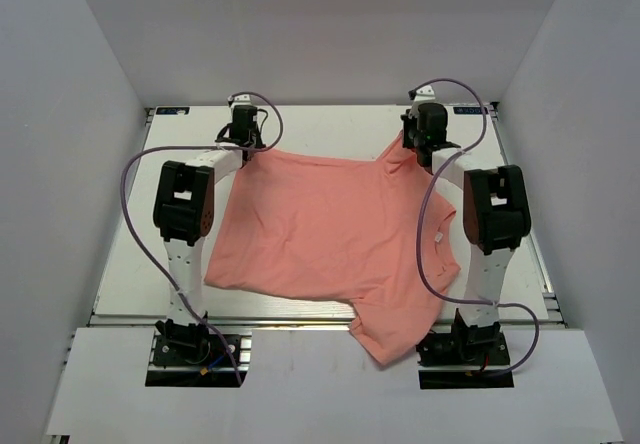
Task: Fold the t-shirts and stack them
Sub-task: Flatten out the tshirt
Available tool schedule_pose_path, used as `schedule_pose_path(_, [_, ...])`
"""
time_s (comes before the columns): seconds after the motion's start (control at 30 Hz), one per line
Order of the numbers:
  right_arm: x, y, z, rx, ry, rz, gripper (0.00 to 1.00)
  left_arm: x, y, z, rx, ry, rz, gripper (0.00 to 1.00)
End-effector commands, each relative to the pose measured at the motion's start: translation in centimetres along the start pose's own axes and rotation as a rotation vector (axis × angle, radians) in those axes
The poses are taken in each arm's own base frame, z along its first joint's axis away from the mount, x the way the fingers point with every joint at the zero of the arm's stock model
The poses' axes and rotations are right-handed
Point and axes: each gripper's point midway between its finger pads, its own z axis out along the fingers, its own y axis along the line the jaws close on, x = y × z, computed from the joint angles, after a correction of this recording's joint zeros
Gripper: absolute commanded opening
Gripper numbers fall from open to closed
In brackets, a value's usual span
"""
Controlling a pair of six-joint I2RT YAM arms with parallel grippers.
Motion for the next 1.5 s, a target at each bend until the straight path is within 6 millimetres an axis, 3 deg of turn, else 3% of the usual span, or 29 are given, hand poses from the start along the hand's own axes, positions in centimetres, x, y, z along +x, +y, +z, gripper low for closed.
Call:
schedule_pose_path(0.0, [-2.8,-0.7,1.8,0.030,-0.049,-0.046,0.00,-3.3,1.4,1.1,-0.056,-0.057,-0.086,0.00])
schedule_pose_path(0.03, [-1.6,-1.0,2.6,0.032,-0.023,-0.056,0.01,-3.1,1.3,1.4,-0.059,-0.048,-0.095,0.00])
schedule_pose_path(0.07, [-2.8,-0.6,3.5,0.025,-0.044,-0.069,0.06,-3.2,1.7,2.3,-0.069,-0.046,-0.109,0.06])
schedule_pose_path(0.1, [-1.7,-0.6,4.1,0.025,-0.012,-0.074,0.10,-3.3,2.2,2.7,-0.078,-0.043,-0.113,0.19])
schedule_pose_path(0.13, [-2.9,-0.5,4.4,0.024,-0.030,-0.078,0.14,-3.4,2.0,3.0,-0.079,-0.041,-0.127,0.38])
schedule_pose_path(0.17, [-3.0,-0.7,4.7,0.024,-0.026,-0.080,0.20,-3.7,2.2,3.4,-0.069,-0.036,-0.133,0.99])
schedule_pose_path(0.2, [-3.0,-0.7,5.3,0.023,-0.012,-0.076,0.33,-4.8,1.6,3.3,-0.051,-0.042,-0.136,1.00])
schedule_pose_path(0.23, [-4.3,-0.9,5.2,0.032,-0.019,-0.069,0.48,-5.0,1.3,3.5,-0.039,-0.039,-0.136,1.00])
schedule_pose_path(0.27, [-3.9,-0.9,5.1,0.040,0.013,-0.060,0.68,-5.7,1.8,3.4,-0.044,-0.048,-0.143,1.00])
schedule_pose_path(0.3, [-6.6,-1.3,5.1,0.068,-0.027,-0.047,0.88,-6.7,1.6,3.2,-0.039,-0.062,-0.146,1.00])
schedule_pose_path(0.33, [-6.2,-1.8,4.7,0.091,0.008,-0.045,0.90,-6.8,1.9,3.1,-0.060,-0.063,-0.145,1.00])
schedule_pose_path(0.4, [-7.1,-2.3,3.4,0.129,0.025,-0.027,0.90,-8.9,2.0,1.6,-0.068,-0.092,-0.152,1.00])
schedule_pose_path(0.43, [-8.9,-2.7,1.5,0.142,0.009,-0.006,0.90,-9.4,2.6,0.9,-0.079,-0.084,-0.154,1.00])
schedule_pose_path(0.5, [-8.8,-3.1,-0.1,0.165,0.022,-0.003,0.90,-11.7,2.2,-1.8,-0.039,-0.103,-0.148,1.00])
schedule_pose_path(0.53, [-10.6,-3.5,-2.5,0.197,-0.012,0.078,0.90,-11.8,1.3,-2.9,-0.014,-0.096,-0.120,1.00])
schedule_pose_path(0.57, [-8.1,-3.6,-3.5,0.214,0.063,0.099,0.90,-11.0,1.2,-3.6,0.006,-0.075,-0.099,1.00])
schedule_pose_path(0.6, [-7.8,-3.9,-4.3,0.229,0.079,0.123,0.90,-10.6,-0.3,-4.6,0.073,-0.058,-0.072,1.00])
schedule_pose_path(0.63, [-5.1,-4.2,-5.8,0.253,0.140,0.173,0.90,-11.5,-1.4,-6.3,0.131,-0.079,-0.047,1.00])
schedule_pose_path(0.67, [-5.0,-4.3,-7.2,0.257,0.150,0.189,0.90,-9.4,-1.9,-6.4,0.182,-0.035,-0.028,1.00])
schedule_pose_path(0.7, [-4.8,-4.9,-8.5,0.274,0.156,0.236,0.90,-8.7,-3.5,-7.0,0.282,-0.021,-0.025,1.00])
schedule_pose_path(0.73, [-1.4,-4.8,-9.2,0.280,0.232,0.243,0.90,-6.3,-4.0,-7.1,0.310,0.030,-0.024,1.00])
schedule_pose_path(0.8, [1.0,-5.6,-11.3,0.323,0.324,0.314,0.90,-4.7,-5.3,-7.9,0.388,0.069,0.015,1.00])
schedule_pose_path(0.87, [4.3,-6.5,-13.0,0.358,0.441,0.314,0.90,-2.1,-5.5,-7.5,0.380,0.139,0.038,1.00])
schedule_pose_path(0.97, [7.6,-7.3,-14.0,0.385,0.515,0.310,0.90,1.4,-5.7,-5.8,0.353,0.205,0.080,1.00])
schedule_pose_path(1.17, [11.7,-8.0,-14.3,0.371,0.584,0.292,0.90,5.6,-5.6,-2.4,0.308,0.306,0.099,1.00])
schedule_pose_path(1.2, [12.8,-8.5,-14.2,0.376,0.609,0.298,0.86,6.3,-5.1,-2.1,0.284,0.324,0.094,1.00])
schedule_pose_path(1.3, [13.1,-9.5,-13.4,0.400,0.599,0.316,0.80,6.2,-3.9,-1.0,0.197,0.320,0.108,1.00])
schedule_pose_path(1.47, [14.7,-8.7,-11.6,0.339,0.631,0.314,0.70,6.4,-2.3,-0.4,0.129,0.319,0.112,1.00])
